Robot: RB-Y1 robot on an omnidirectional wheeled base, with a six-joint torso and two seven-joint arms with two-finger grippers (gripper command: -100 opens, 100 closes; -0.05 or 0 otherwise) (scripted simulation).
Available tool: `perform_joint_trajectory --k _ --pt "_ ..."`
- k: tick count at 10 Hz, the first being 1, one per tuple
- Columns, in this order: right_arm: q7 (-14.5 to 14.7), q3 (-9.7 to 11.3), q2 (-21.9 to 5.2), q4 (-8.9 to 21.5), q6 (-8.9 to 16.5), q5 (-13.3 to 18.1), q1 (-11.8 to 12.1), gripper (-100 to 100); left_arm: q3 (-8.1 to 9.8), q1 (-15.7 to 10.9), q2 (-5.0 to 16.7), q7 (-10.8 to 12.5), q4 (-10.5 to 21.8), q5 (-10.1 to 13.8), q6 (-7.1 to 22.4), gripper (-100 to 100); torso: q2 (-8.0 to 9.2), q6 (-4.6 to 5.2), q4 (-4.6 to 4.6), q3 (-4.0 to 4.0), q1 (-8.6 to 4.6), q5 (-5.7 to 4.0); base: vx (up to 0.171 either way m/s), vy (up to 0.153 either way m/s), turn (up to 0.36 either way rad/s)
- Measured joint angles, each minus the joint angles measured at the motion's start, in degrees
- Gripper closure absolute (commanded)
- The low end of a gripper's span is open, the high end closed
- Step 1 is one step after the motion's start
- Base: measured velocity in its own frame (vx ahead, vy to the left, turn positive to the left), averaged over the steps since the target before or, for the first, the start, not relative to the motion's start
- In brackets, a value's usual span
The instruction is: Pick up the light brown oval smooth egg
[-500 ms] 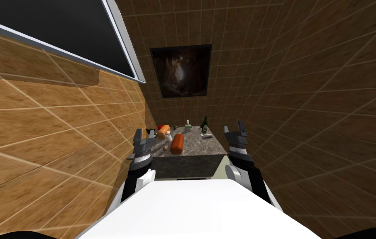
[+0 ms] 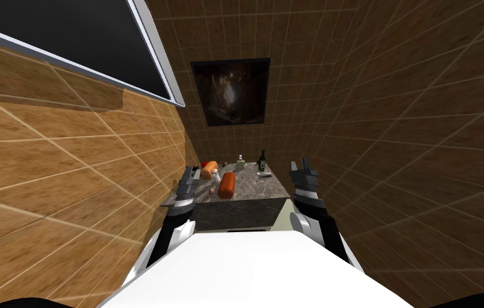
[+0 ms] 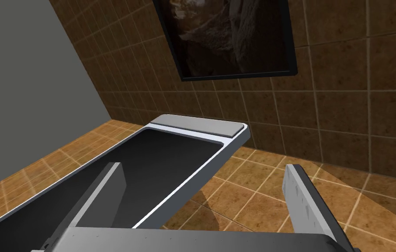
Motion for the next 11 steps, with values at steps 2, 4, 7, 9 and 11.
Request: perform_joint_trajectory --k 2,4,7,9,11 --pt "0.0 0.0 0.0 0.0 0.0 0.0 0.0 0 0.81 -0.3 2.8 0.2 2.2 0.3 2.5 -100 0.01 0.0 0.0 0.01 -0.01 0.0 -0.012 -0.012 -0.034" --pt "0.0 0.0 0.0 0.0 0.0 0.0 0.0 0 1.16 -0.4 4.4 0.4 2.5 0.3 5.6 -100 -0.02 0.0 0.0 -0.01 0.01 0.0 -0.009 -0.007 -0.05" --pt "0.0 0.0 0.0 0.0 0.0 0.0 0.0 0 1.92 0.2 7.1 0.7 4.1 0.6 9.3 -100 -0.01 0.0 0.0 0.0 0.01 0.0 -0.012 -0.007 -0.043" --pt "0.0 0.0 0.0 0.0 0.0 0.0 0.0 0 2.66 0.4 9.0 1.0 5.6 0.8 11.7 -100 0.0 -0.01 0.0 0.0 0.01 0.0 -0.013 -0.009 -0.033" --pt "0.0 0.0 0.0 0.0 0.0 0.0 0.0 0 3.2 0.6 10.6 1.3 5.8 1.0 14.6 -100 0.0 -0.01 0.0 0.0 0.0 0.0 -0.011 -0.008 -0.032"
